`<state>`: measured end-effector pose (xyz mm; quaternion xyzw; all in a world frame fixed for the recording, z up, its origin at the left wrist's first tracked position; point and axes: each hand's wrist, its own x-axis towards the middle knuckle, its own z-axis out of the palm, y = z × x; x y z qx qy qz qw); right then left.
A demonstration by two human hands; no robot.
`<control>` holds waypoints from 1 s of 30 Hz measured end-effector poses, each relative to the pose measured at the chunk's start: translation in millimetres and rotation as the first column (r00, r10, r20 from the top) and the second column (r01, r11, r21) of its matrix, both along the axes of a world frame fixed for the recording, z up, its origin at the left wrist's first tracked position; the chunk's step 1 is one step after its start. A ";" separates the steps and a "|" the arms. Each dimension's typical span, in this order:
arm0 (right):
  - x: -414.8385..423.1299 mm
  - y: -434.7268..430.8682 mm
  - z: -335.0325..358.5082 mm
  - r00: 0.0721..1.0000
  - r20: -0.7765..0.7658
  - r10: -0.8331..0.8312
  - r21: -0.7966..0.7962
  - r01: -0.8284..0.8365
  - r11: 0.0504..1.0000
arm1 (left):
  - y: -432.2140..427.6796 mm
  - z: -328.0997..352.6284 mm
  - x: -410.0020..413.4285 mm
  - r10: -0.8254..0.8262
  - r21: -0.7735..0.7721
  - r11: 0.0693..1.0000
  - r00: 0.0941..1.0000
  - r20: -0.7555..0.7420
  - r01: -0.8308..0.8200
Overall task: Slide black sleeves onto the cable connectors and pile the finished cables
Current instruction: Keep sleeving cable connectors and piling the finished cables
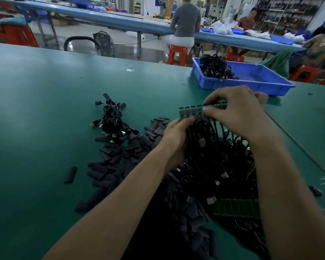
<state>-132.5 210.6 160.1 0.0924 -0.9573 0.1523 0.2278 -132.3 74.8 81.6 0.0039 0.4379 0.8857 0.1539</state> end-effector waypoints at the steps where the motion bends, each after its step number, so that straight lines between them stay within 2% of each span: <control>1: -1.6 -2.2 -1.5 0.999 0.034 -0.020 0.090 0.017 0.996 | 2.3 -5.7 -0.2 -0.010 0.006 1.000 1.000 0.004 0.010; 4: -6.1 -12.4 -8.5 0.990 0.137 -0.041 0.207 0.011 0.978 | 5.7 -19.1 0.1 -0.007 0.043 0.999 1.000 -0.026 0.009; 9: -14.9 -28.7 -19.0 0.973 0.230 -0.022 0.244 -0.036 0.969 | -1.2 -29.9 -3.6 -0.008 -0.102 0.995 0.994 -0.108 -0.003; 12: -20.2 -33.8 -26.9 0.964 0.261 0.054 0.102 -0.083 0.991 | -4.2 -31.4 -4.1 -0.004 -0.129 0.991 0.992 -0.130 -0.013; 16: -23.0 -26.7 -36.0 0.928 0.350 0.125 -0.088 -0.100 0.991 | -14.8 -39.4 -12.1 0.141 -0.277 0.942 0.973 -0.181 -0.188; 18: -24.1 -23.4 -41.0 0.902 0.394 0.179 -0.158 -0.125 0.979 | -19.5 -40.2 -15.7 0.179 -0.222 0.951 0.969 -0.172 -0.215; 26: -29.8 -12.5 -59.5 0.835 0.444 0.325 -0.395 -0.143 0.908 | -26.6 -55.3 -16.1 0.104 -0.070 0.991 0.980 -0.168 -0.117; 30: -30.2 -9.9 -64.5 0.792 0.437 0.426 -0.538 -0.149 0.830 | -26.5 -55.9 -15.3 0.080 -0.020 0.996 0.989 -0.128 -0.083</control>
